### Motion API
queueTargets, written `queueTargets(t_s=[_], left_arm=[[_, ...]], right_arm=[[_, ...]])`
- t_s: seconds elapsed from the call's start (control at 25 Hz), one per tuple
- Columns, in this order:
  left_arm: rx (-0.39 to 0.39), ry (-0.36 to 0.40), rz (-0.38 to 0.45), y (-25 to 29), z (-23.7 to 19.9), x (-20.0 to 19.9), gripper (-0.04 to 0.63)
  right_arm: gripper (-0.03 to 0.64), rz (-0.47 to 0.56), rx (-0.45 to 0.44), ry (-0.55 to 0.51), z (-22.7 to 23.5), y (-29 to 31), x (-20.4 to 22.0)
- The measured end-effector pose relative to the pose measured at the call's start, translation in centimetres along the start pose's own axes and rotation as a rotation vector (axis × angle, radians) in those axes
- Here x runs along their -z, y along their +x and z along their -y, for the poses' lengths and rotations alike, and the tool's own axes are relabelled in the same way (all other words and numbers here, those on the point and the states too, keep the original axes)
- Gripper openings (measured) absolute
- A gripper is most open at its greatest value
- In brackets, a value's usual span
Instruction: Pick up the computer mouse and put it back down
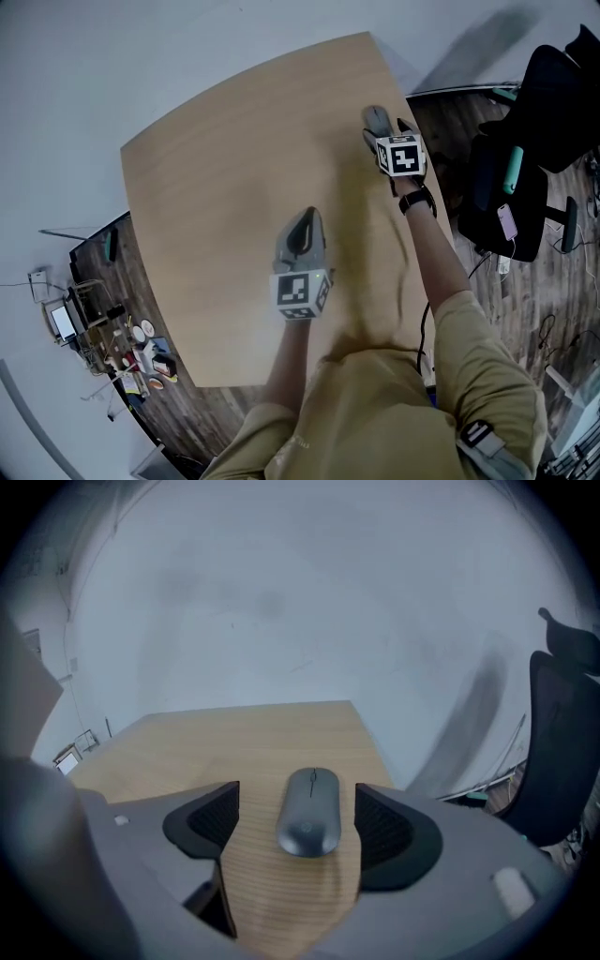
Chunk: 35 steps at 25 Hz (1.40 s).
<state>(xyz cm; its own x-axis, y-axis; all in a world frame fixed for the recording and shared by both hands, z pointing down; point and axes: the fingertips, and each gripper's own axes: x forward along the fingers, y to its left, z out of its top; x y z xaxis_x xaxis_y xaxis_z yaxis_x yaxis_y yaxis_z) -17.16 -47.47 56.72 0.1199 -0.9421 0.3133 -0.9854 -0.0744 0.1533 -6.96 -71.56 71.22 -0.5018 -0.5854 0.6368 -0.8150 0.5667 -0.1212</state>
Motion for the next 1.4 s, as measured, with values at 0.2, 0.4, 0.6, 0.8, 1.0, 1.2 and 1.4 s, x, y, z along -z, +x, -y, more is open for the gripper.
queueTargets(t_s=[0.2, 0.4, 0.6, 0.8, 1.0, 1.2, 1.4], left_arm=[[-0.030, 0.017, 0.049, -4.4, -0.2, -2.0, -0.006], [-0.058, 0.038, 0.105, -9.7, 0.0, -3.9, -0.006], [-0.064, 0.060, 0.165, -16.0, 0.8, -5.6, -0.006], [-0.066, 0.071, 0.217, -22.4, 2.2, -6.7, -0.005], [-0.065, 0.072, 0.237, -29.3, 3.3, -5.9, -0.005], [-0.087, 0.090, 0.250, -34.5, 3.6, -4.2, -0.002], [-0.103, 0.128, 0.268, -39.3, 4.2, -2.3, -0.002]], right_arm=[[0.331, 0.154, -0.021, -0.025, -3.6, -8.3, -2.1], [0.259, 0.297, -0.051, -0.028, -8.3, -17.5, -3.1], [0.179, 0.421, -0.086, -0.102, -15.1, -27.2, -2.9], [0.155, 0.516, -0.137, -0.093, -20.6, -35.8, -1.1], [0.115, 0.547, -0.154, -0.078, -25.2, -42.6, 2.8], [0.087, 0.551, -0.169, -0.116, -29.3, -47.1, 6.4], [0.052, 0.603, -0.185, -0.166, -33.6, -51.6, 9.2]])
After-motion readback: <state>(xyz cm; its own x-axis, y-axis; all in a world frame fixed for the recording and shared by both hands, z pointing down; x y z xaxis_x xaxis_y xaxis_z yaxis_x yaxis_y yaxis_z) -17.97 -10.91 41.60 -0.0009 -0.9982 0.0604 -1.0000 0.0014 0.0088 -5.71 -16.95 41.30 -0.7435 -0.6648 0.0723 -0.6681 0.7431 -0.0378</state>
